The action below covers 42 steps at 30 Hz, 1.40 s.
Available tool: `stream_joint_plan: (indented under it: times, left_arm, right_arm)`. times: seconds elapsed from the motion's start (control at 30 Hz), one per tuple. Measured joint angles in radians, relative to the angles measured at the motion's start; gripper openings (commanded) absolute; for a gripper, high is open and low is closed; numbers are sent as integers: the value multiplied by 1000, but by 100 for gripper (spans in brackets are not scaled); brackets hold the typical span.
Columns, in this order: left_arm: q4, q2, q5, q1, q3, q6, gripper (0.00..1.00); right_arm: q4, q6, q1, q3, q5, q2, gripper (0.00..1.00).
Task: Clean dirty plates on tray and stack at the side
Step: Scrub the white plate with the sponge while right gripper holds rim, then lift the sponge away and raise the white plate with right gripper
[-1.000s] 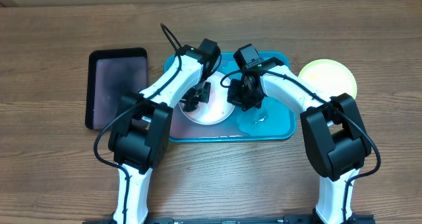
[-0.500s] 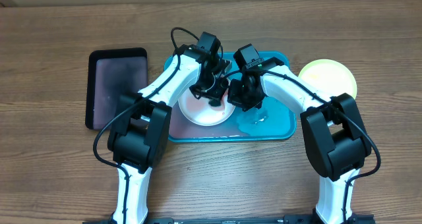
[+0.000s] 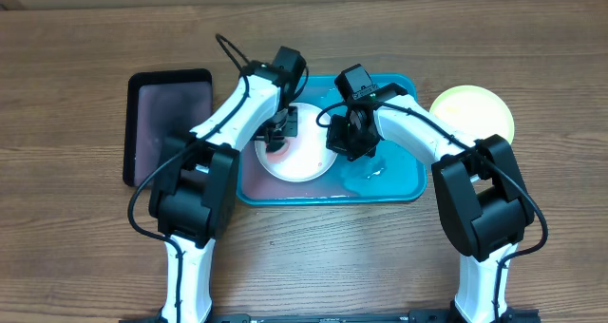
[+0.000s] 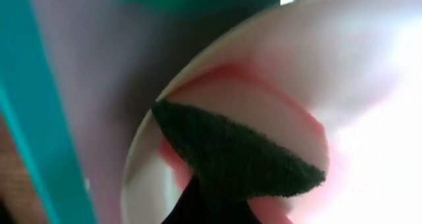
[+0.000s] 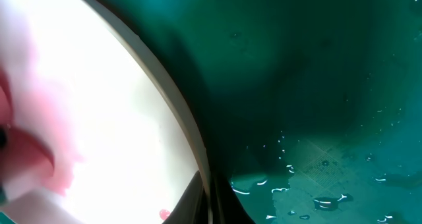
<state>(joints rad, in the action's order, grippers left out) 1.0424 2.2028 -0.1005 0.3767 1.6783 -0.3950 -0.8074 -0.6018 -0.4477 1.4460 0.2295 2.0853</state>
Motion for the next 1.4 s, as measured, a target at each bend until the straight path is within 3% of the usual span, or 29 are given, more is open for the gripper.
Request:
stream_joint_plan:
  times: [0.3,0.4,0.5,0.67,0.8,0.9,1.17,1.4]
  left_arm:
    - [-6,0,382,0,-2,178,4]
    - [-68,0,419,17,-3,199,4]
    - [-127,0,378,22,-3,183,4]
    - [-184,0,187,14,-4,96,4]
    - [-143,0,61,10,7,55,4]
    - [-30,1,-3,1,48,45,4]
    - [227,4,-25,-53,330,31,4]
    - [229,4,-7,-82,393,38,4]
  right_arm:
    - [-2,0,0,0,0,0,4]
    - [-2,1,0,0,-1,0,4]
    - [-2,3,0,0,-1,0,4]
    - [-2,4,0,0,-1,0,4]
    - [-2,3,0,0,0,0,4]
    - [-2,11,0,0,-1,0,3]
    - [-63,68,0,9,-5,-1,4]
    - [-146,109,0,13,-128,-63,4]
